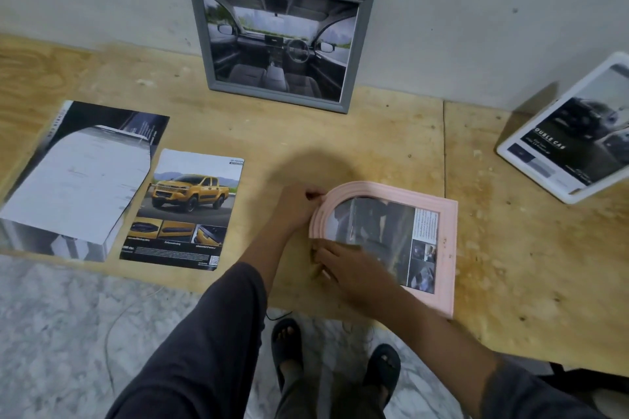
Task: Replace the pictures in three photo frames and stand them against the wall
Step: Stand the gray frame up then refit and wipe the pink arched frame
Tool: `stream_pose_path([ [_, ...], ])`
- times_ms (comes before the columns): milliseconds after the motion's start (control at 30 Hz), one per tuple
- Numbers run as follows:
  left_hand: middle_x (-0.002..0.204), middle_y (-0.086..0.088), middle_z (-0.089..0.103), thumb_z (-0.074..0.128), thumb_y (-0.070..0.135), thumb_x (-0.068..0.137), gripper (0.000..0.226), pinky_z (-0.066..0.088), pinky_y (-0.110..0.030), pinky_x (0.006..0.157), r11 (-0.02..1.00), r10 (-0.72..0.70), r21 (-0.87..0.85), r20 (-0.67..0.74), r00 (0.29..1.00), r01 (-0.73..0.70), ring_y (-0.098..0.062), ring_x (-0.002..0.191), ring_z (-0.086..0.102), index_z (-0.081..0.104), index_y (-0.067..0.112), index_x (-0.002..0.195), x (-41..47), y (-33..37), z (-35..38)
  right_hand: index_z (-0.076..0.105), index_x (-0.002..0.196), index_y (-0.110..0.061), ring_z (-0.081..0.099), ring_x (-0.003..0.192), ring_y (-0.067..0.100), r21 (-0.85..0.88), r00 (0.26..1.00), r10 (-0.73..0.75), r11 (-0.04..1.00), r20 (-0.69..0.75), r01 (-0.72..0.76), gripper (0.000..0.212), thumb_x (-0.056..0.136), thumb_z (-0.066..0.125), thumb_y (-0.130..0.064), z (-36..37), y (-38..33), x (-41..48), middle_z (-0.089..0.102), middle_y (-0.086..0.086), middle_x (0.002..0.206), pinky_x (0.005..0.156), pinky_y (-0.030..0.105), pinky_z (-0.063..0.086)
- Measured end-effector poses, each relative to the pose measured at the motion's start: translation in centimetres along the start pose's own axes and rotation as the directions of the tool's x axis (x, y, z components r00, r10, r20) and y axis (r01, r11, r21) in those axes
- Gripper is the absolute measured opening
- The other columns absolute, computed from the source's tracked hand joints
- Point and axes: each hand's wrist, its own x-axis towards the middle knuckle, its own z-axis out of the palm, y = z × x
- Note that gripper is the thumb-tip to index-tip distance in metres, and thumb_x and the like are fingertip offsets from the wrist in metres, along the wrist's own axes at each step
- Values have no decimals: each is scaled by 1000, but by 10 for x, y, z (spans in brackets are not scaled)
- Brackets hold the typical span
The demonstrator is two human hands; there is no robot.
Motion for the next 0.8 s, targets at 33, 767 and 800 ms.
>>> stream_pose_path([
  [33,111,-13,69,59,13,88,24,41,-19,82,1000,6,-12,-11,1000,-6,-21,104,63,68,5,108,-1,1,0,57,109,-12,63,92,26,16,999,-11,1000,-37,12,25,90,41,-19,1,1,-8,56,3,129,71,40,54],
  [767,118,-13,64,54,16,92,26,38,-24,87,999,31,13,-95,995,-30,-26,110,57,66,8,113,-16,5,9,67,111,-17,62,107,15,75,844,382,921,-377,-383,49,69,48,-2,26,32,-155,68,-1,114,96,19,39],
  [800,118,-13,64,54,16,92,26,38,-24,86,999,36,15,-96,995,-34,-26,109,57,66,8,113,-16,5,9,68,110,-17,63,107,15,70,837,390,916,-384,-395,51,65,52,0,25,34,-159,69,-1,114,96,19,40],
])
